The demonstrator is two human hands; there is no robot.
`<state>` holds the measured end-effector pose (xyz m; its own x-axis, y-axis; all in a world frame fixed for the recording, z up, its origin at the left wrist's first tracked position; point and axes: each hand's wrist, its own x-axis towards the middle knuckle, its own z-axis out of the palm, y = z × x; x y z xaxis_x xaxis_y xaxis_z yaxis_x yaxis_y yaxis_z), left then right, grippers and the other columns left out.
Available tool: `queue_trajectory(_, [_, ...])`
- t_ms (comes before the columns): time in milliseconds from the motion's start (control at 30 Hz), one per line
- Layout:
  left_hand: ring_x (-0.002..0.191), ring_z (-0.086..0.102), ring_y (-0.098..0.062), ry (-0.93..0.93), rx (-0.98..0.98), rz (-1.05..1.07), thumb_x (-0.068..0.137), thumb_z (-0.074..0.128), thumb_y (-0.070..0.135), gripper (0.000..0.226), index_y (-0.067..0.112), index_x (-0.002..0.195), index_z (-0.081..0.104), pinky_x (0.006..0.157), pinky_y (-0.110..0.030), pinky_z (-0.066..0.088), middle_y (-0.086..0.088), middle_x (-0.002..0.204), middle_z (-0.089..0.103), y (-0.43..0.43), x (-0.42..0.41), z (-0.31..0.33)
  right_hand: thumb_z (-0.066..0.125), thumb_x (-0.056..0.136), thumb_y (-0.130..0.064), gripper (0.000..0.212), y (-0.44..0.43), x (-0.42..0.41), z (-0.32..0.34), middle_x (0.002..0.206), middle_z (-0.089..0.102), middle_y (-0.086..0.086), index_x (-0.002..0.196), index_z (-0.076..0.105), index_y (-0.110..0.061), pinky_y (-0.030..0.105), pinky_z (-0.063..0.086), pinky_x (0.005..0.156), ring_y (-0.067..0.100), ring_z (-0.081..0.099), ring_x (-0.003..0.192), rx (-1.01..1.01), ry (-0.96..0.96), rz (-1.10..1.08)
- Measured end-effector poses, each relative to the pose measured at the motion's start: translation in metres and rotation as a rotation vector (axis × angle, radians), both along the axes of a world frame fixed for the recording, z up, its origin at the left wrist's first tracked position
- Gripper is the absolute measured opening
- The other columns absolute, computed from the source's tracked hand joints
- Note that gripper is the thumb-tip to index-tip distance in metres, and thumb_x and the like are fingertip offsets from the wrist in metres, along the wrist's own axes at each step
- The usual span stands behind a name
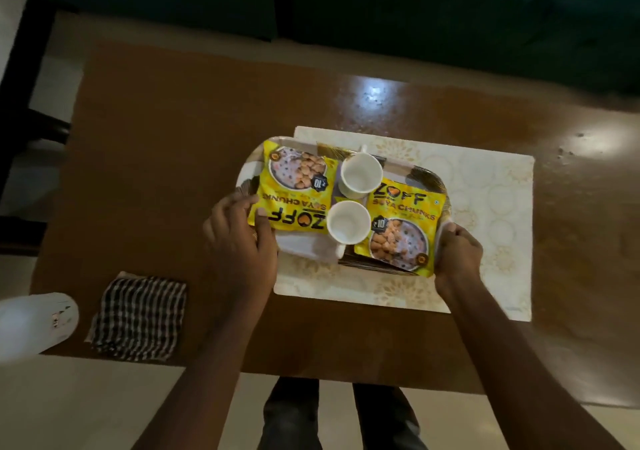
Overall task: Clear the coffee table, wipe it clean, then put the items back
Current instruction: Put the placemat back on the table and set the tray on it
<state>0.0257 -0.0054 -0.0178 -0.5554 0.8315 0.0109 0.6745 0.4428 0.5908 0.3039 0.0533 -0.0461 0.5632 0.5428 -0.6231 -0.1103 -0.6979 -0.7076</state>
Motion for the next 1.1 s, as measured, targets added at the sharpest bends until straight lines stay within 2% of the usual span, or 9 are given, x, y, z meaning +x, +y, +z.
queue_trajectory(167, [0.131,0.039,-0.030,-0.045,-0.150,-0.013,0.099,0.049,0.027,0.033,0.017,0.129,0.056,0.101,-0.044,0.033,-0.010,0.145,0.046,0.018,0.046,-0.019,0.048,0.103,-0.013,0.030,-0.005,0.072,0.004,0.072,0.060,0.003,0.077,0.063,-0.015,0.017,0.047,0.044,0.014,0.058,0.061,0.005,-0.010,-0.009])
queue_trajectory(300, [0.129,0.043,-0.029,-0.215,-0.219,0.017,0.099,0.050,0.022,0.034,0.016,0.133,0.052,0.101,-0.036,0.031,-0.010,0.138,0.051,0.031,0.069,-0.029,0.049,0.103,-0.017,0.020,-0.001,0.108,-0.002,0.083,0.066,0.002,0.099,0.068,-0.012,0.025,0.052,0.058,0.016,0.065,0.072,-0.008,-0.019,-0.004])
queue_trajectory(433, [0.119,0.052,-0.026,-0.341,-0.223,0.006,0.097,0.051,0.013,0.035,0.016,0.132,0.051,0.098,-0.044,0.044,-0.009,0.129,0.055,0.043,0.087,-0.031,0.050,0.103,-0.018,0.018,0.004,0.132,-0.009,0.087,0.066,0.001,0.105,0.067,-0.012,0.027,0.051,0.062,0.016,0.064,0.076,-0.004,0.019,0.017])
queue_trajectory(533, [0.119,0.053,-0.025,-0.357,-0.252,0.033,0.097,0.053,0.013,0.039,0.017,0.135,0.048,0.094,-0.038,0.047,-0.011,0.130,0.051,0.048,0.098,-0.032,0.050,0.104,-0.022,0.019,0.007,0.139,-0.011,0.088,0.067,0.000,0.103,0.067,-0.014,0.027,0.053,0.061,0.015,0.065,0.078,0.021,0.012,0.040])
queue_trajectory(600, [0.120,0.053,-0.026,-0.368,-0.249,0.060,0.097,0.054,0.011,0.042,0.017,0.137,0.048,0.095,-0.038,0.047,-0.012,0.130,0.050,0.050,0.102,-0.035,0.050,0.104,-0.028,0.022,0.006,0.140,-0.015,0.089,0.068,-0.002,0.107,0.066,-0.014,0.026,0.055,0.060,0.011,0.066,0.077,0.037,-0.063,0.079])
queue_trajectory(767, [0.119,0.054,-0.026,-0.389,-0.221,0.043,0.096,0.055,0.012,0.043,0.017,0.138,0.050,0.099,-0.043,0.048,-0.011,0.129,0.052,0.049,0.098,-0.045,0.052,0.100,-0.048,0.039,0.000,0.142,-0.031,0.111,0.064,0.000,0.123,0.068,-0.021,0.042,0.056,0.085,0.018,0.064,0.103,0.047,-0.345,0.194])
queue_trajectory(867, [0.119,0.053,-0.020,-0.442,-0.216,0.005,0.096,0.054,0.017,0.041,0.023,0.137,0.050,0.100,-0.045,0.047,-0.004,0.132,0.054,0.047,0.091,-0.051,0.052,0.100,-0.046,0.039,-0.004,0.147,-0.033,0.106,0.053,-0.001,0.123,0.068,-0.020,0.045,0.051,0.090,0.022,0.057,0.107,0.094,-0.476,0.291])
queue_trajectory(1000, [0.114,0.047,-0.005,-0.564,-0.200,-0.050,0.099,0.051,0.018,0.041,0.024,0.140,0.046,0.097,-0.031,0.044,0.001,0.137,0.046,0.044,0.085,-0.056,0.055,0.100,-0.043,0.034,-0.013,0.151,-0.032,0.104,0.055,-0.008,0.124,0.066,-0.020,0.043,0.055,0.088,0.009,0.059,0.096,0.154,-0.401,0.286])
queue_trajectory(1100, [0.104,0.049,0.002,-0.599,-0.201,-0.076,0.099,0.051,0.016,0.043,0.020,0.141,0.044,0.094,-0.027,0.044,0.004,0.132,0.044,0.045,0.081,-0.059,0.053,0.097,-0.055,0.039,-0.019,0.151,-0.035,0.104,0.061,-0.012,0.120,0.066,-0.027,0.048,0.056,0.088,0.012,0.063,0.102,0.165,-0.372,0.289])
